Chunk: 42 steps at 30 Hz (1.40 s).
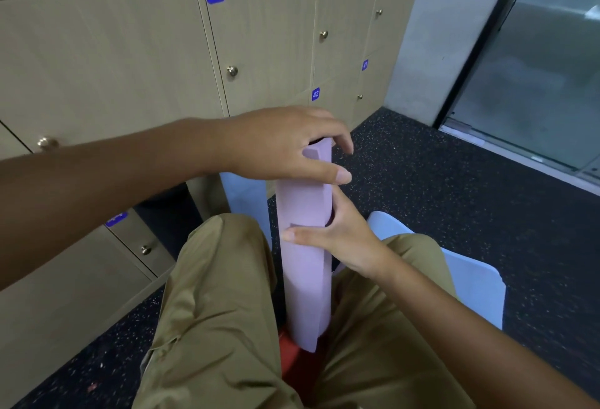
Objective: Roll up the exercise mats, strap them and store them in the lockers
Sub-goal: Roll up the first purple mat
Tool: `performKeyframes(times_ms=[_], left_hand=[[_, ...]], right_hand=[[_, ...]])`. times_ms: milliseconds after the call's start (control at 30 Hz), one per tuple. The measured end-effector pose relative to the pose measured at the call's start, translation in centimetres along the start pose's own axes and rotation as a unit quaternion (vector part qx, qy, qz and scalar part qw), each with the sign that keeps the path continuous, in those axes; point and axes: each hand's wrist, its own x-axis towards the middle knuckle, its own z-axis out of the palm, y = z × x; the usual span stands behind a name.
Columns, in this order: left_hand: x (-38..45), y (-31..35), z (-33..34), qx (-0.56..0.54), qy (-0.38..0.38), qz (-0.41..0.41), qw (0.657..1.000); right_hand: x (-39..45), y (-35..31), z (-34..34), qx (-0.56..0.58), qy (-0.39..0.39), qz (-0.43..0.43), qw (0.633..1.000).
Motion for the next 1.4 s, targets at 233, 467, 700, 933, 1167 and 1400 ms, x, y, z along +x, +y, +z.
performKeyframes(times_ms=[233, 467, 700, 933, 1167, 1400], left_hand=[[0.2, 0.2, 0.8, 0.036, 0.012, 0.015, 0.999], [0.9, -0.4, 1.7, 0.036, 0.019, -0.016, 0.999], [0.9, 1.6, 0.5, -0.007, 0.065, 0.035, 0.997], [-0.8, 1.8, 3.9, 0.046, 0.070, 0.035, 0.996], [-0.6, 2.3, 1.3, 0.095, 0.008, 0.001, 0.995], [-0.9, 1.2, 2.8, 0.052, -0.001, -0.024, 0.998]], right_hand=[[0.0, 1.3, 0.1, -0.007, 0.038, -0.016, 0.999], [-0.2, 2.7, 1.0, 0.001, 0.058, -0.019, 0.998], [-1.1, 1.7, 0.8, 0.009, 0.089, -0.051, 0.995], [-3.9, 5.7, 2.1, -0.048, 0.066, 0.005, 0.997], [-2.8, 3.7, 1.7, -0.039, 0.067, -0.023, 0.997], [-3.8, 6.5, 1.8, -0.060, 0.029, 0.029, 0.997]])
